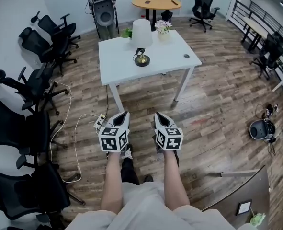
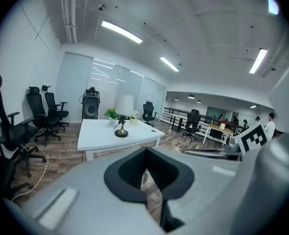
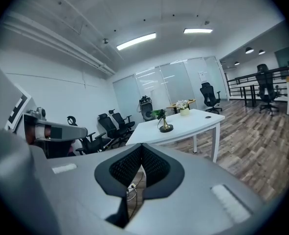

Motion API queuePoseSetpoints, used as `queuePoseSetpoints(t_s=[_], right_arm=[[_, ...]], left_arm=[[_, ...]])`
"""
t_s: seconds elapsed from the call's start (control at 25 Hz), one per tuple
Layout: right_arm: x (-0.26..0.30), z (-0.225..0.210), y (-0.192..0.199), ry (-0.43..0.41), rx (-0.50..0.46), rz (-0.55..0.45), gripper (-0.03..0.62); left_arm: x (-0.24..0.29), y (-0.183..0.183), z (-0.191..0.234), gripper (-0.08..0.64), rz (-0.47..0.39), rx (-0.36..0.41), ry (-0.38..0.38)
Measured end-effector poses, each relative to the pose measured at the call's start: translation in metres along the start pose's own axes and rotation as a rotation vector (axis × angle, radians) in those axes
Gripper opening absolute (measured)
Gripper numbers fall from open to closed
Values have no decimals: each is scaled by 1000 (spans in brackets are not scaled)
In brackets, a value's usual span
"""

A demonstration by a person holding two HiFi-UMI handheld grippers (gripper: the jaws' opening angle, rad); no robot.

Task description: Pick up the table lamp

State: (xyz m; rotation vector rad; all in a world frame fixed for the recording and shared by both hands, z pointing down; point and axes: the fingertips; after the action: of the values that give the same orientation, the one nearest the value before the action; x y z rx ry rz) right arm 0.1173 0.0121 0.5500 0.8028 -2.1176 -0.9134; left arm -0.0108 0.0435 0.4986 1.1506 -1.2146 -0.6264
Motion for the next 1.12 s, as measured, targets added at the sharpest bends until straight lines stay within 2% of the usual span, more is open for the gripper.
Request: queuePoseSetpoints(t_s=[0.24,0.44,0.52,0.76,0.96,1.12], right_arm=[[50,-17,-34,42,-6,-9,23],[71,-21,-89,55,61,-177,23],[86,-20,-104,64,56,-201,25],[136,-30,-113,141,3,-169,26],[182,-36,-128,176,66,-199,26],[215,-37,-130,209,68,-214,26]], left_arm=[[57,-47,26,2,-41,25,47],[98,-78,53,2,-61,30,88],[116,-90,68,2,-75,31,106],[164,-102,96,2,-95,11,170],[192,-114,129,2,-108,57,228],[207,-117,170,2,-115,48,215]])
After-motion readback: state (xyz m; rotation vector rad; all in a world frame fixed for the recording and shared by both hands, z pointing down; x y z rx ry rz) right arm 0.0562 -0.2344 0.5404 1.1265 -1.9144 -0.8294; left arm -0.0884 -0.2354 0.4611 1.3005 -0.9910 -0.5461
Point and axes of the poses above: the fingertips, and each gripper's own axes: x forward along the fingers, z to its left, y out of its underside, and after that the axes turned 15 degrees about x, right-handed
